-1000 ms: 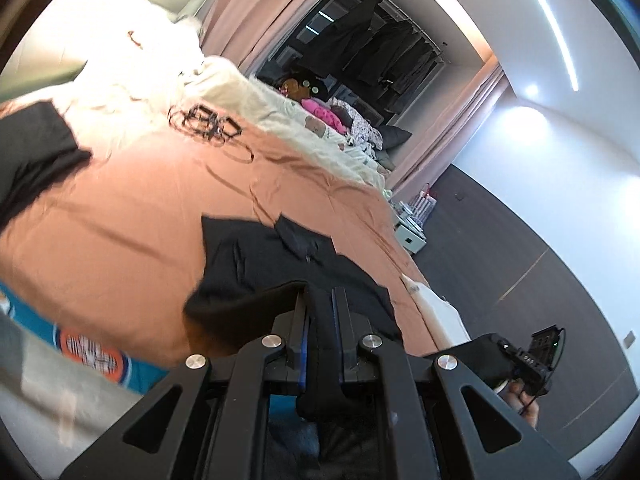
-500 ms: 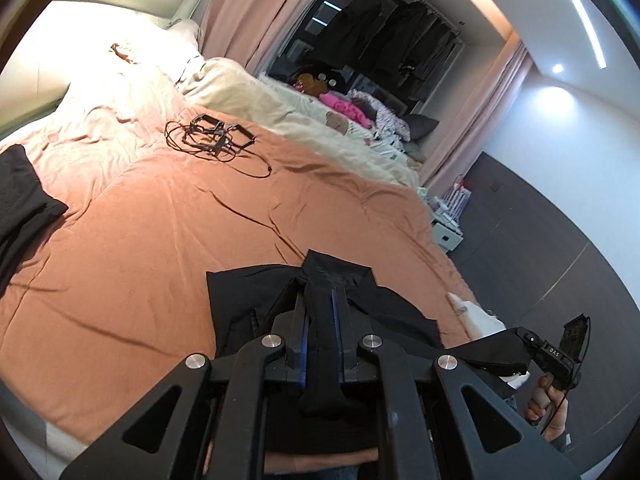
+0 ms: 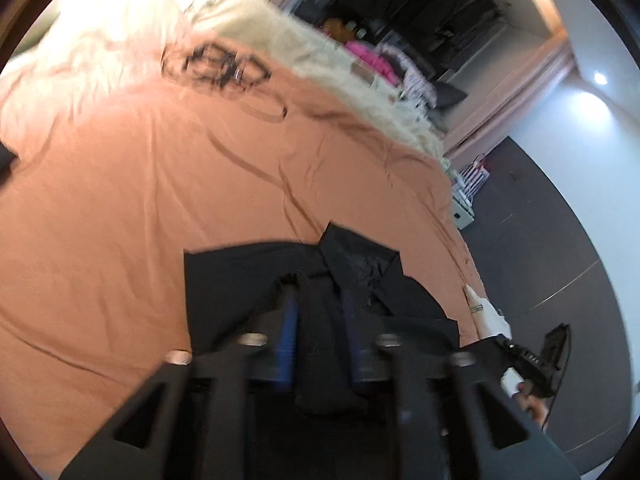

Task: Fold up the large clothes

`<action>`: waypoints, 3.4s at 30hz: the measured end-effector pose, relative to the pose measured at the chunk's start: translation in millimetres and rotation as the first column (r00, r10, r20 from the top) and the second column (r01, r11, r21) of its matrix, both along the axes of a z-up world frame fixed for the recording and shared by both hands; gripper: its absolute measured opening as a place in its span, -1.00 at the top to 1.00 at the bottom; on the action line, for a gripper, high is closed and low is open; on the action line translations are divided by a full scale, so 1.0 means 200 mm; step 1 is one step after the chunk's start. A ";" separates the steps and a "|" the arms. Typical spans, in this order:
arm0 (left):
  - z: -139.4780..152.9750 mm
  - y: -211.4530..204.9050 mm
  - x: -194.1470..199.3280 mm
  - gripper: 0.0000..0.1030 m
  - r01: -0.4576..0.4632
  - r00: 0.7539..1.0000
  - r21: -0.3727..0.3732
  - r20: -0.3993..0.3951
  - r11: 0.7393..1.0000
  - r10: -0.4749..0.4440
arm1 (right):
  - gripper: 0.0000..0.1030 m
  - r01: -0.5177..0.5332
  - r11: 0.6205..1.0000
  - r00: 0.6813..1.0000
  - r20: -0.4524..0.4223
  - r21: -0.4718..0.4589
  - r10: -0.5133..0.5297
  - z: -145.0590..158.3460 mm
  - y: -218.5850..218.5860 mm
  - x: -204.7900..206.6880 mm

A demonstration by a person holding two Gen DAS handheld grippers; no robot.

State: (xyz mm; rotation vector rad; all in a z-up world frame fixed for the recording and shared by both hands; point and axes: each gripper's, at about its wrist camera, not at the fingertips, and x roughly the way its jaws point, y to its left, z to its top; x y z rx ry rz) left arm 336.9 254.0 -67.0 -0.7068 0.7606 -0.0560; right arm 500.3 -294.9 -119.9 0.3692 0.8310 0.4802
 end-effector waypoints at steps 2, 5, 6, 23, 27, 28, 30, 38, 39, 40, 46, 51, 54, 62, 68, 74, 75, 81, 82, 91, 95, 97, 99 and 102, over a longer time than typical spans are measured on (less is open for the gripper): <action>-0.02 0.03 0.01 -0.92 -0.040 0.999 -0.014 -0.005 0.999 0.040 | 0.25 0.001 1.000 0.999 -0.048 0.013 -0.001 -0.03 0.00 0.04; 0.00 0.08 0.01 -1.00 -0.084 0.996 -0.006 0.001 0.996 0.084 | -0.48 0.041 0.999 0.998 -0.041 -0.011 -0.042 -0.03 -0.03 0.05; 0.00 0.10 0.02 -1.00 -0.092 0.996 0.000 -0.011 0.996 0.092 | -0.49 0.044 0.999 0.999 -0.030 -0.020 -0.045 -0.02 -0.04 0.05; -0.25 0.02 0.12 -0.60 0.051 0.980 0.220 -0.199 0.974 -0.007 | -0.43 -0.062 0.975 0.993 -0.116 -0.214 0.038 -0.16 0.03 0.11; -0.33 0.00 0.16 -0.53 0.074 0.971 0.222 -0.240 0.972 -0.019 | -0.14 -0.086 0.963 0.987 -0.152 -0.255 0.048 -0.24 0.09 0.14; -0.33 0.00 0.17 -0.53 0.077 0.970 0.222 -0.243 0.972 -0.022 | -0.10 -0.087 0.963 0.986 -0.163 -0.256 0.045 -0.26 0.10 0.16; -0.35 0.00 0.20 -0.53 0.088 0.968 0.228 -0.251 0.970 -0.029 | -0.10 -0.089 0.965 0.985 -0.168 -0.247 0.047 -0.27 0.11 0.17; -0.45 0.08 0.42 -0.53 0.091 0.961 0.183 -0.275 0.979 -0.038 | -0.10 -0.094 0.960 0.985 -0.163 -0.262 0.052 -0.27 0.18 0.32; -0.46 0.08 0.44 -0.53 0.094 0.960 0.183 -0.278 0.979 -0.041 | -0.10 -0.095 0.959 0.985 -0.166 -0.267 0.052 -0.27 0.19 0.35; -0.48 0.08 0.47 -0.53 0.096 0.959 0.180 -0.282 0.979 -0.042 | -0.10 -0.097 0.957 0.984 -0.170 -0.275 0.051 -0.28 0.20 0.38; -0.55 0.12 0.61 -0.46 0.089 0.961 0.137 -0.273 0.987 -0.049 | -0.10 -0.103 0.943 0.977 -0.211 -0.317 0.036 -0.34 0.27 0.58; -0.55 0.11 0.69 0.14 0.110 0.960 0.099 -0.267 0.989 -0.080 | 0.08 -0.100 0.945 0.972 -0.236 -0.311 0.025 -0.38 0.29 0.65; -0.50 0.07 0.68 0.61 0.144 0.964 0.153 -0.245 0.978 -0.104 | 0.62 -0.099 0.947 0.975 -0.222 -0.306 0.030 -0.36 0.28 0.64; -0.20 0.07 0.56 0.85 0.114 0.991 0.188 -0.088 0.975 -0.099 | 0.84 -0.082 0.960 0.995 -0.075 -0.266 0.064 -0.11 0.27 0.53; -0.02 0.07 0.53 0.85 0.072 0.997 0.242 -0.019 0.968 -0.070 | 0.85 -0.040 0.968 0.999 0.025 -0.248 0.048 0.11 0.30 0.48; -0.08 0.10 0.67 0.85 0.048 0.998 0.252 -0.040 0.967 -0.040 | 0.84 -0.021 0.964 0.998 0.046 -0.266 0.034 0.14 0.36 0.57; -0.10 0.11 0.70 0.85 0.046 0.998 0.251 -0.050 0.967 -0.034 | 0.85 -0.018 0.963 0.999 0.043 -0.269 0.031 0.14 0.37 0.59; -0.26 0.15 0.90 0.79 0.039 0.987 0.210 -0.161 0.977 -0.005 | 0.81 -0.004 0.953 1.000 0.027 -0.302 0.012 0.06 0.43 0.76; -0.30 0.15 0.93 0.67 0.043 0.977 0.214 -0.211 0.976 0.003 | 0.69 0.010 0.940 1.000 0.018 -0.340 -0.004 0.02 0.45 0.81; -0.31 0.24 0.79 -0.54 -0.008 0.975 0.244 -0.212 0.970 0.061 | -0.17 0.031 0.925 0.999 -0.007 -0.378 -0.037 -0.05 0.39 0.75; -0.26 0.20 0.64 -0.54 0.006 0.982 0.279 -0.182 0.960 0.046 | -0.17 -0.020 0.930 0.999 -0.033 -0.366 0.009 -0.05 0.37 0.63; -0.24 0.16 0.56 -0.54 0.019 0.984 0.288 -0.173 0.957 0.033 | -0.17 -0.036 0.931 0.999 -0.028 -0.363 0.027 -0.04 0.36 0.55; -0.22 0.13 0.49 -0.54 0.031 0.985 0.283 -0.170 0.958 0.018 | -0.17 -0.050 0.929 0.999 -0.029 -0.366 0.042 -0.04 0.36 0.47; -0.21 0.05 0.39 -0.54 0.057 0.986 0.284 -0.169 0.957 -0.009 | -0.17 -0.069 0.929 0.998 -0.033 -0.364 0.062 -0.05 0.36 0.36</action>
